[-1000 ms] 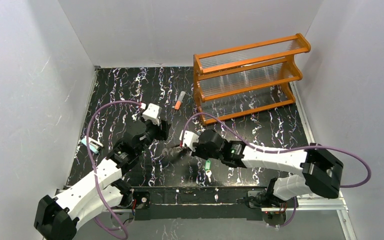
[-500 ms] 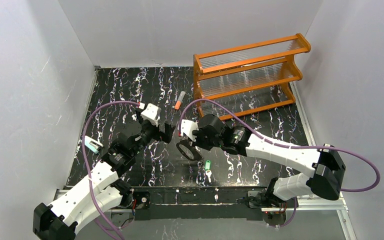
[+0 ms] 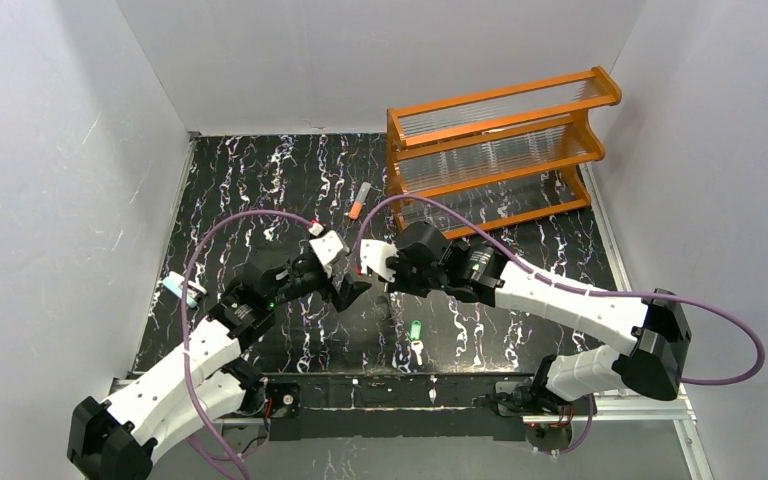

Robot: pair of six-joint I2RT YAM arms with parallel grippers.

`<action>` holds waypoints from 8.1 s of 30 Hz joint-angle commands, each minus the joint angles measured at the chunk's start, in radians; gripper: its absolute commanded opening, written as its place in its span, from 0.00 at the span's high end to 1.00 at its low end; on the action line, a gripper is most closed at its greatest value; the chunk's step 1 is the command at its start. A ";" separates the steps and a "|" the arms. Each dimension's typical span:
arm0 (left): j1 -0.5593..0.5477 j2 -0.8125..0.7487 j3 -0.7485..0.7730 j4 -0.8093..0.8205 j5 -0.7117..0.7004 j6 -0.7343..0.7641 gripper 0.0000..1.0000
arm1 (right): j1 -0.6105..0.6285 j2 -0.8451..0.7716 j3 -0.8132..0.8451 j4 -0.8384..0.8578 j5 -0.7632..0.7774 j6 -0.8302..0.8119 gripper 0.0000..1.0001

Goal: Remove the keys from the keyring

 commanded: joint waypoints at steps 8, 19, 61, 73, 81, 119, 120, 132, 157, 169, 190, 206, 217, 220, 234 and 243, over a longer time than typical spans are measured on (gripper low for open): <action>0.002 0.065 -0.039 0.070 0.227 0.096 0.30 | -0.006 -0.009 0.082 -0.063 -0.073 -0.010 0.99; -0.003 0.152 -0.054 0.178 0.284 0.015 0.41 | -0.006 -0.055 0.026 -0.026 -0.129 -0.036 0.99; -0.223 0.001 -0.235 0.330 -0.284 -0.320 0.51 | -0.101 0.272 0.386 -0.226 -0.067 0.539 0.99; -0.227 -0.032 -0.349 0.524 -0.316 -0.332 0.47 | -0.108 0.236 0.372 -0.187 -0.069 0.617 0.99; -0.228 0.070 -0.379 0.679 -0.411 -0.269 0.50 | -0.109 0.226 0.378 -0.188 -0.122 0.642 0.99; -0.267 0.200 -0.446 0.970 -0.315 -0.151 1.00 | -0.309 0.086 0.107 -0.123 -0.280 0.646 0.99; -0.267 0.196 -0.444 0.970 -0.313 -0.150 1.00 | -0.309 0.081 0.098 -0.109 -0.302 0.636 0.99; -0.266 0.236 -0.449 0.969 -0.298 -0.182 1.00 | -0.310 0.045 0.032 -0.008 -0.455 0.529 0.99; -0.266 0.403 -0.520 1.252 -0.347 -0.379 0.98 | -0.272 0.169 -0.056 0.194 -0.614 0.611 0.99; -0.265 0.120 -0.541 0.949 -0.525 -0.348 1.00 | -0.273 0.085 -0.064 0.166 -0.522 0.559 0.99; -0.263 0.110 -0.304 0.482 -0.605 -0.322 0.50 | -0.303 0.049 -0.093 0.100 -0.284 0.505 0.99; -0.168 -0.147 0.047 -0.221 -0.909 -0.312 0.09 | -0.333 -0.095 -0.443 0.462 -0.101 0.686 0.99; -0.167 -0.411 -0.035 -0.244 -1.099 -0.244 0.02 | -0.336 -0.120 -0.641 0.703 -0.171 0.813 0.98; -0.167 -0.448 -0.048 -0.221 -1.083 -0.232 0.02 | -0.337 -0.132 -0.666 0.709 -0.163 0.833 0.89; -0.168 -0.471 0.082 -0.381 -1.190 -0.333 0.02 | -0.337 -0.454 -0.675 0.468 0.092 0.883 0.32; -0.168 -0.497 0.280 -0.565 -1.221 -0.410 0.02 | -0.337 -0.758 -0.521 0.217 0.272 0.837 0.01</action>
